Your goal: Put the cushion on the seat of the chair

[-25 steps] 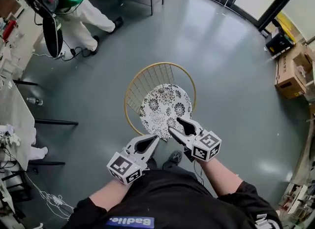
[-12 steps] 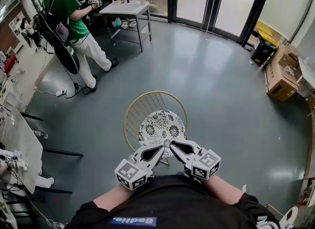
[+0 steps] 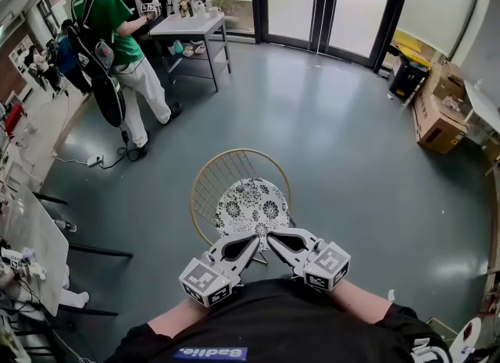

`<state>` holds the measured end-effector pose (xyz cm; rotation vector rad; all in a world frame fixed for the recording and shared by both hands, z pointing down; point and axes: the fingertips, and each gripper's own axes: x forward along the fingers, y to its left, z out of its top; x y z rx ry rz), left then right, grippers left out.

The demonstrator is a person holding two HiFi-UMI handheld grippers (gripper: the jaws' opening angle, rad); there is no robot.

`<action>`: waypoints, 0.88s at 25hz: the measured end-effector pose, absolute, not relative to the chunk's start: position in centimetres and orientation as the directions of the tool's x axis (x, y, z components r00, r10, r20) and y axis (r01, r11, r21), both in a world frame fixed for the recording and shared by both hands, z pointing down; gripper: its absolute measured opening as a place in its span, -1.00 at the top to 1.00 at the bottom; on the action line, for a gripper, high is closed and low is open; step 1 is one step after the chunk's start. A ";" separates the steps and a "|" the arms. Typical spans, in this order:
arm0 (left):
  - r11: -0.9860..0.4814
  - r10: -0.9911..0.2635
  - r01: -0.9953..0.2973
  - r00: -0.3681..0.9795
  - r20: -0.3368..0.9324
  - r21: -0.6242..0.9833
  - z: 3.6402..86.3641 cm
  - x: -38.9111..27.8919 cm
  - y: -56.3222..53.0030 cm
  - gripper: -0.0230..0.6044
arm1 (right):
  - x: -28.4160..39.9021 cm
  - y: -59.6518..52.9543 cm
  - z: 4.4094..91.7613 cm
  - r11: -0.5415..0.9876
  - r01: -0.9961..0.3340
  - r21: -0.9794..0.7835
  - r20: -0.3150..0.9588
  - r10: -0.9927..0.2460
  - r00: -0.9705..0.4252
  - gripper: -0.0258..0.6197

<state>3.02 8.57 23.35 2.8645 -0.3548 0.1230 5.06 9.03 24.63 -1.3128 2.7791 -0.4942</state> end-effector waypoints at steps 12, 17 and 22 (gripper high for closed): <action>-0.944 -0.215 -0.238 0.969 0.121 0.229 23.0 3.7 11.6 0.88 | 5.5 11.9 24.0 0.601 -0.745 -0.291 0.098 -0.756 -0.648 0.80; -0.940 -0.225 -0.247 0.968 0.115 0.237 22.9 3.7 11.3 0.87 | 5.8 11.8 24.0 0.601 -0.743 -0.295 0.100 -0.754 -0.649 0.80; -0.939 -0.229 -0.250 0.967 0.115 0.238 23.0 3.7 11.1 0.88 | 5.8 11.6 23.9 0.601 -0.744 -0.293 0.098 -0.755 -0.649 0.80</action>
